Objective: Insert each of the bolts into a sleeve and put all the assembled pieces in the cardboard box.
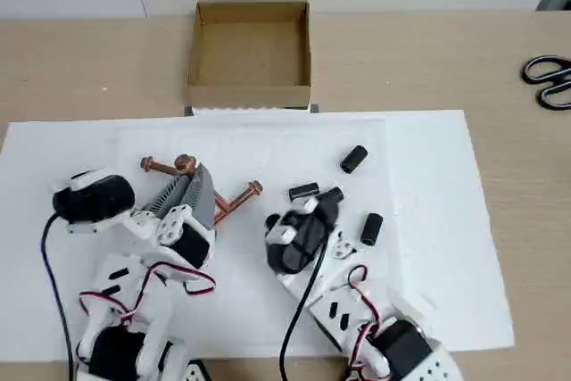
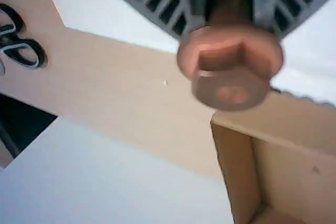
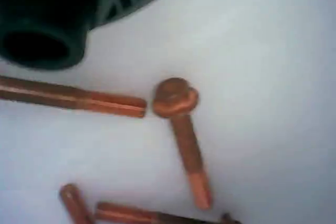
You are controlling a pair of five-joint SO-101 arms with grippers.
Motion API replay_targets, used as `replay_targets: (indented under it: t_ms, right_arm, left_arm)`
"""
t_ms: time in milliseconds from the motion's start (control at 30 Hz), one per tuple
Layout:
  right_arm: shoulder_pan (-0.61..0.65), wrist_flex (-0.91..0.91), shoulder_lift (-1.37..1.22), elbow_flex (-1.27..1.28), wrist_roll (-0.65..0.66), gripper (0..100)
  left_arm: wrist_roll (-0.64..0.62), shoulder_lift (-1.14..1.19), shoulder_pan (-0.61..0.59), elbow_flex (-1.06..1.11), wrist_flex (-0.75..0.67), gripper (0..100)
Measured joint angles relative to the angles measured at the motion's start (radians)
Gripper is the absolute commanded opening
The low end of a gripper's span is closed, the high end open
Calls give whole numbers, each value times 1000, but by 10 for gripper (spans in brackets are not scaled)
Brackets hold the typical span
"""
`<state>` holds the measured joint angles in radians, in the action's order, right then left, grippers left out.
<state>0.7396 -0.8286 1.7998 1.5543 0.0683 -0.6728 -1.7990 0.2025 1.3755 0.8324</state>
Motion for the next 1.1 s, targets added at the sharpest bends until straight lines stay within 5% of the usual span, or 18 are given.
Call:
replay_targets:
  t_ms: [600, 1100]
  right_arm:
    - [71, 57, 0, 15, 0, 3]
    - [71, 57, 0, 15, 0, 3]
  left_arm:
    - [-6, -2, 178, 12, 0, 6]
    - [-6, -2, 190, 32, -2, 6]
